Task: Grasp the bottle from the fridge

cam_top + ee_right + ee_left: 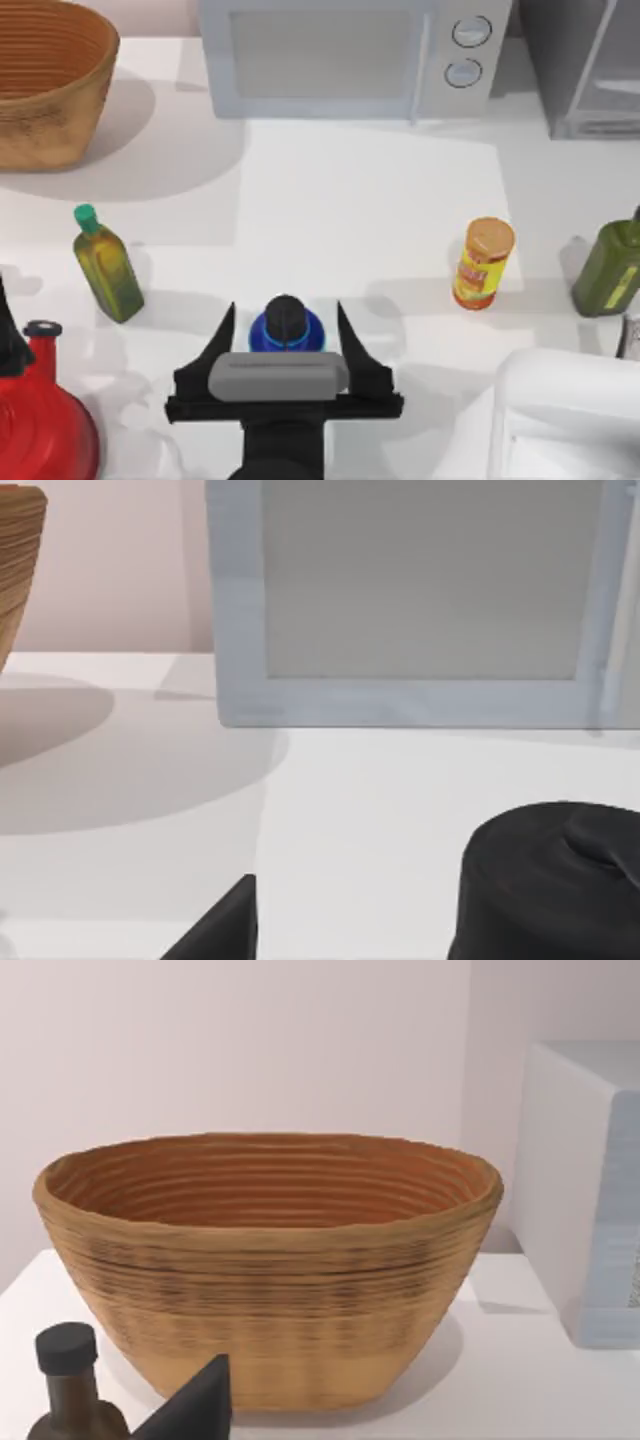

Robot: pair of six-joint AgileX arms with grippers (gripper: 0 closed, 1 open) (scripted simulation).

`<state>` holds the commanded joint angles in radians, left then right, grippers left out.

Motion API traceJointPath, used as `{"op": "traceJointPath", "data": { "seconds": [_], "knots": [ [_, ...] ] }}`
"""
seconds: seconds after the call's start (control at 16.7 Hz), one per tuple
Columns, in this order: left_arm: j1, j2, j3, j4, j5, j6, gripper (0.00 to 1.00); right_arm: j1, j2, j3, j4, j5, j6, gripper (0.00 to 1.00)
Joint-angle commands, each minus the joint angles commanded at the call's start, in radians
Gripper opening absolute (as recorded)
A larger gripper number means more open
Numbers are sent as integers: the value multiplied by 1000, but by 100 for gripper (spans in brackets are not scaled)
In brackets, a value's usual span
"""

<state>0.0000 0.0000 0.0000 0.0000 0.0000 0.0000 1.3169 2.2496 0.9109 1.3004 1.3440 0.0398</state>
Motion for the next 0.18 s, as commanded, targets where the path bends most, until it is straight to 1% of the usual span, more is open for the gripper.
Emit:
{"op": "traceJointPath", "data": {
  "seconds": [0.18],
  "knots": [
    [0,0,0,0,0,0,100,0,0,0,0,0,0,100]
  ]
}}
